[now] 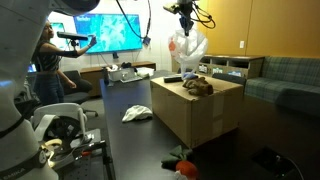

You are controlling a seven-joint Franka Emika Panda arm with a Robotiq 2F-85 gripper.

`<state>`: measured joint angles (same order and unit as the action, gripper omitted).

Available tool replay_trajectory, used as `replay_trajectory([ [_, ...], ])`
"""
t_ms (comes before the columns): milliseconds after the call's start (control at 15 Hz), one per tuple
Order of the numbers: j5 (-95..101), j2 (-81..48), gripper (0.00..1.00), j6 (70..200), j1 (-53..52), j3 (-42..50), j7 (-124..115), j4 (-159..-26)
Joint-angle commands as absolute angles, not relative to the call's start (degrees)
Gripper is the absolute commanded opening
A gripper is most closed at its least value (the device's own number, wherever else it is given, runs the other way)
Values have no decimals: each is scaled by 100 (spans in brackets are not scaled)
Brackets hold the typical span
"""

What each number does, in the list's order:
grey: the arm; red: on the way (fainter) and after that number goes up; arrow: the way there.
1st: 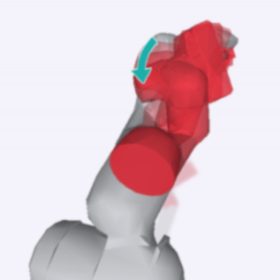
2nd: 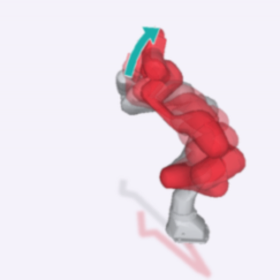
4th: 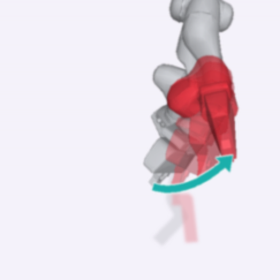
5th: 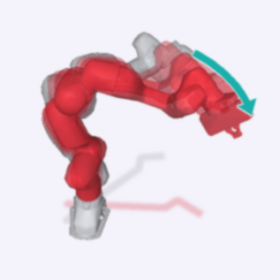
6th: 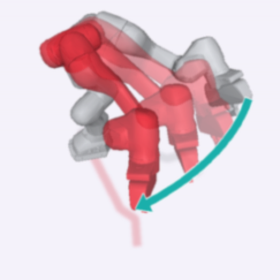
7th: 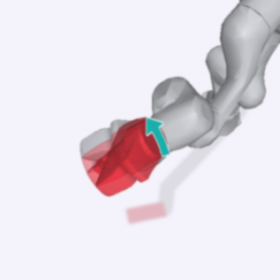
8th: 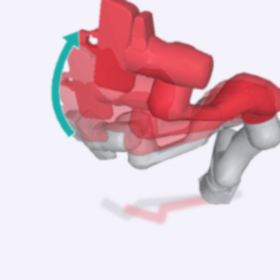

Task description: Pick the objects on the box and put them on the table, then pick the objects on the table and put them on the box

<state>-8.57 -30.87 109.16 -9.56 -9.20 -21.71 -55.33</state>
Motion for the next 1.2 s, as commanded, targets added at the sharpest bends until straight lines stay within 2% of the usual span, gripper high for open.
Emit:
replay_trajectory([
  [0,-1169,-3466,0,10564,-1028,-901,-2138,-4598],
  [467,-1204,-4019,0,10626,-1082,-836,-2316,-3815],
  [1133,-1900,-4502,0,12719,-539,-1107,-2144,-4467],
])
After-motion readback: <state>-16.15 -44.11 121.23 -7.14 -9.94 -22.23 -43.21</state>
